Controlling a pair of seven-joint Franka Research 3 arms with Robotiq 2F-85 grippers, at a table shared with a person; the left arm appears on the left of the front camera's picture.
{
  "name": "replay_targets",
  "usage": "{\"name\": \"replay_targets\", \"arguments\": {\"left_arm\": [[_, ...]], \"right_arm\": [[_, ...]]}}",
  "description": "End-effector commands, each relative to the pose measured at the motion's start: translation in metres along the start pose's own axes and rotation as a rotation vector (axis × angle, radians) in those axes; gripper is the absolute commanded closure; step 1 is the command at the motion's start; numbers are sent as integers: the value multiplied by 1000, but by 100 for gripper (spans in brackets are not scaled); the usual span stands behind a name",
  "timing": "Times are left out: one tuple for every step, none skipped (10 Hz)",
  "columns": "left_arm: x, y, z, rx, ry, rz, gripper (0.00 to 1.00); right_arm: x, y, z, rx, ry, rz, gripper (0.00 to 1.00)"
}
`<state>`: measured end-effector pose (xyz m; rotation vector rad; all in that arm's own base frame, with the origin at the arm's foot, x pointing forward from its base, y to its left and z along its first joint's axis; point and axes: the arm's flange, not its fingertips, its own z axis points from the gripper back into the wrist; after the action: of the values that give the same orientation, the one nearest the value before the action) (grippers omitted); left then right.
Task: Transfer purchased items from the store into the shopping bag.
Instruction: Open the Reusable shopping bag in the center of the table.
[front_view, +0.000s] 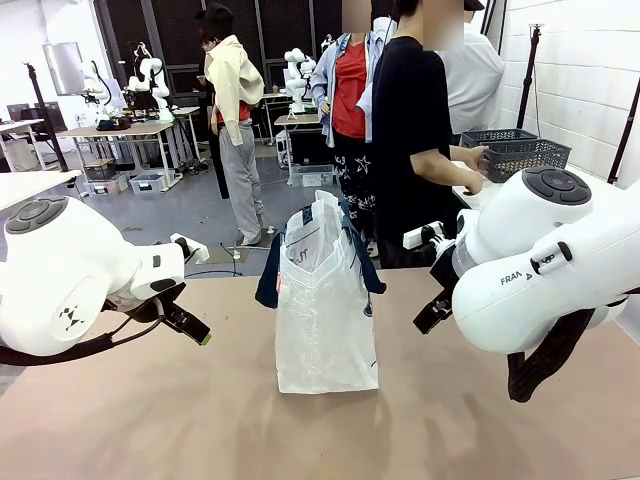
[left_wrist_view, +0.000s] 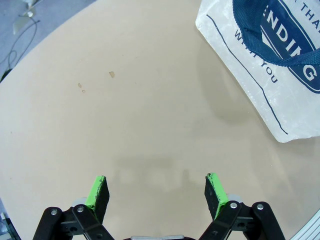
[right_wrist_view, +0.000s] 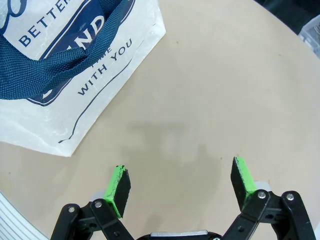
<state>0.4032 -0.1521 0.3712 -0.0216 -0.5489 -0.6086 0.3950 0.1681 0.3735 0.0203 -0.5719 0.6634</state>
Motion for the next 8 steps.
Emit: {"name": "replay_targets", "arguments": {"left_arm": [[0,1,0,1,0,2,0],[0,1,0,1,0,2,0],[0,1,0,1,0,2,0],[0,0,0,0,0,0,0],[4,-9,7,-51,19,8,0],[11,-19,17,-97,110,18,0],[24,-32,28,-108,163,60,0],[41,-43,41,-137,189,87,0]], "right_arm": [[0,0,0,0,0,0,0],[0,0,0,0,0,0,0],[0,0,0,0,0,0,0],[0,0,0,0,0,0,0],[0,0,0,0,0,0,0],[7,6,12,29,23,-31,0],[13,8,24,53,46,-57,0],[23,6,40,67,40,-82,0]]}}
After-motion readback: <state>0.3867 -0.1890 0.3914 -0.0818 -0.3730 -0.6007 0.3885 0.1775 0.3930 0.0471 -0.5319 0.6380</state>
